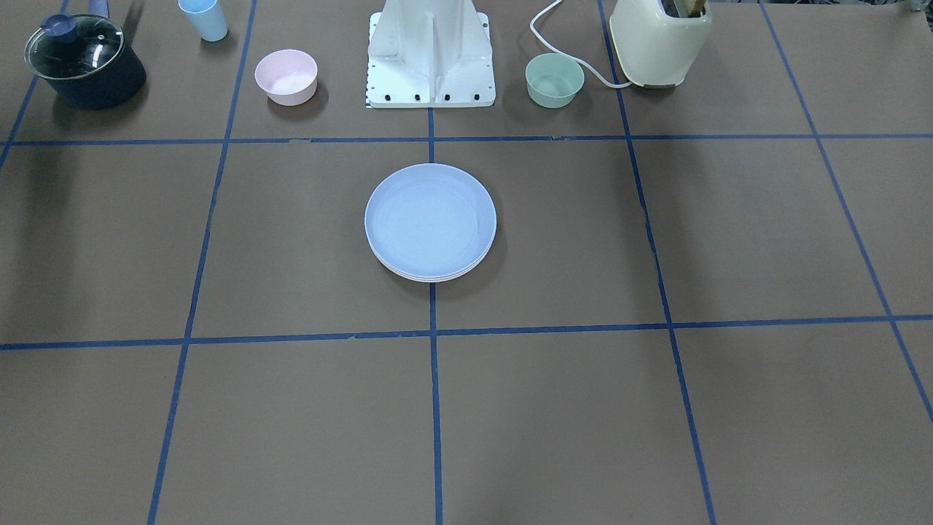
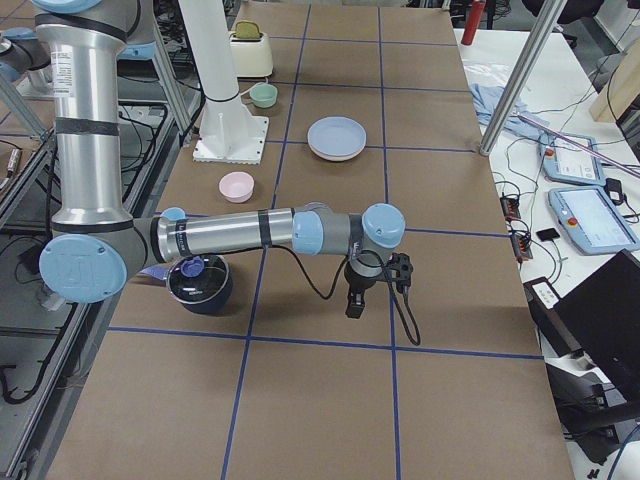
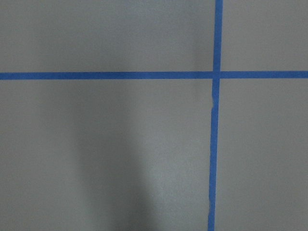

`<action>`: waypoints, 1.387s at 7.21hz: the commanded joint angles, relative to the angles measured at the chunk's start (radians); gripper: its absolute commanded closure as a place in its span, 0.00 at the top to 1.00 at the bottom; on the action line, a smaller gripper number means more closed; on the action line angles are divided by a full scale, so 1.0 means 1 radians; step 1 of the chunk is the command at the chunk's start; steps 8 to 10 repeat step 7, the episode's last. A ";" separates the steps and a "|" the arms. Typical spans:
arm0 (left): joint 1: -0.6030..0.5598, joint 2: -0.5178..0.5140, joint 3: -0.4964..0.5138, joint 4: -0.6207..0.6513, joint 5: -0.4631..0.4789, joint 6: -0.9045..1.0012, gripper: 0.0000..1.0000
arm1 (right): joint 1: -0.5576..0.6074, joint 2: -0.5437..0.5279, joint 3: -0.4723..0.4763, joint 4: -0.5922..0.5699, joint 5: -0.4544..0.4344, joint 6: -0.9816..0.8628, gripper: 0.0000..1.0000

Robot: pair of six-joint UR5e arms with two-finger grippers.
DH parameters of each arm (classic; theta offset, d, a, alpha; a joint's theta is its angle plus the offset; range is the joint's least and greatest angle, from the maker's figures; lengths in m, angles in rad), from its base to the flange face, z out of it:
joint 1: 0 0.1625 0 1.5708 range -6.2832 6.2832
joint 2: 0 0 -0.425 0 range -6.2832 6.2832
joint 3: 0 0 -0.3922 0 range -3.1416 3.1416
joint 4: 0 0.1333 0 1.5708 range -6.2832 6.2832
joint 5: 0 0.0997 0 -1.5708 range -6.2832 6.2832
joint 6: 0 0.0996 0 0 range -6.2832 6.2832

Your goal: Stack three plates with pink and blue

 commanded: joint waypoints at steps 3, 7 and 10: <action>-0.001 -0.002 -0.008 0.001 0.003 0.000 1.00 | 0.005 -0.011 0.002 0.000 0.003 0.001 1.00; 0.000 -0.003 -0.026 -0.002 -0.002 -0.001 1.00 | 0.005 -0.004 -0.006 0.000 0.018 0.001 1.00; 0.000 -0.003 -0.026 -0.002 -0.002 -0.001 1.00 | 0.005 -0.004 -0.006 0.000 0.018 0.001 1.00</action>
